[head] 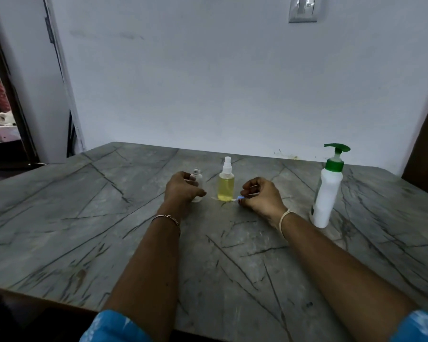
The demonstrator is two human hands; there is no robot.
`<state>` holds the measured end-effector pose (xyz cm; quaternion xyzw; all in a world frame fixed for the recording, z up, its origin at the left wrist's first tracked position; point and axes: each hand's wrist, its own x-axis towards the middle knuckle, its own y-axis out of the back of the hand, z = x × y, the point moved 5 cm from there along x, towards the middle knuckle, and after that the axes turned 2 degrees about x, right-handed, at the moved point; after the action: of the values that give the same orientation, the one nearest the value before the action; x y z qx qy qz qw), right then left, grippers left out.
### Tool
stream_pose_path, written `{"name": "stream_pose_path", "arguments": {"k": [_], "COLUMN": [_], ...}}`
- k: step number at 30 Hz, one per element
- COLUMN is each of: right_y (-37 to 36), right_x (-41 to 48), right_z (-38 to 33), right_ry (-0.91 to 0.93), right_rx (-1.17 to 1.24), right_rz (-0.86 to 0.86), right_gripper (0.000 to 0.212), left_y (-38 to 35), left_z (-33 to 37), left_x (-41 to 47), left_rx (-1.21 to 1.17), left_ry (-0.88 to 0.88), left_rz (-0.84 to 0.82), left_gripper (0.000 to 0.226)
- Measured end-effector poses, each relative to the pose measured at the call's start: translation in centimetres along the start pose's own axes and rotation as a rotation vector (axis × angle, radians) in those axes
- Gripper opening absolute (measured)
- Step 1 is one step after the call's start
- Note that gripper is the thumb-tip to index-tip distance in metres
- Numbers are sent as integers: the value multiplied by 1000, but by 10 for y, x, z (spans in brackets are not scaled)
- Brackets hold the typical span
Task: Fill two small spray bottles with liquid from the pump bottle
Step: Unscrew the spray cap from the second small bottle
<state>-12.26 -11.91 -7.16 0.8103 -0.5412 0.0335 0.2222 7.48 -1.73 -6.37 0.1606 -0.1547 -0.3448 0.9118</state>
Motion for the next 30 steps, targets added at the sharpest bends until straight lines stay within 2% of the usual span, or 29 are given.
{"name": "stream_pose_path", "arguments": {"k": [9, 16, 30], "right_y": [-10, -10, -1], "right_x": [4, 4, -2], "right_z": [-1, 0, 1], "right_ry": [45, 64, 83], "right_rx": [-99, -106, -174], "right_rz": [-28, -43, -47], "right_gripper": [42, 48, 50], "left_y": [3, 7, -1], "left_z": [-2, 2, 19], "left_x": [8, 9, 1], "left_rx": [57, -2, -164], "left_ry": [-9, -8, -46], "left_rz": [-31, -56, -78], "left_gripper": [56, 45, 45]}}
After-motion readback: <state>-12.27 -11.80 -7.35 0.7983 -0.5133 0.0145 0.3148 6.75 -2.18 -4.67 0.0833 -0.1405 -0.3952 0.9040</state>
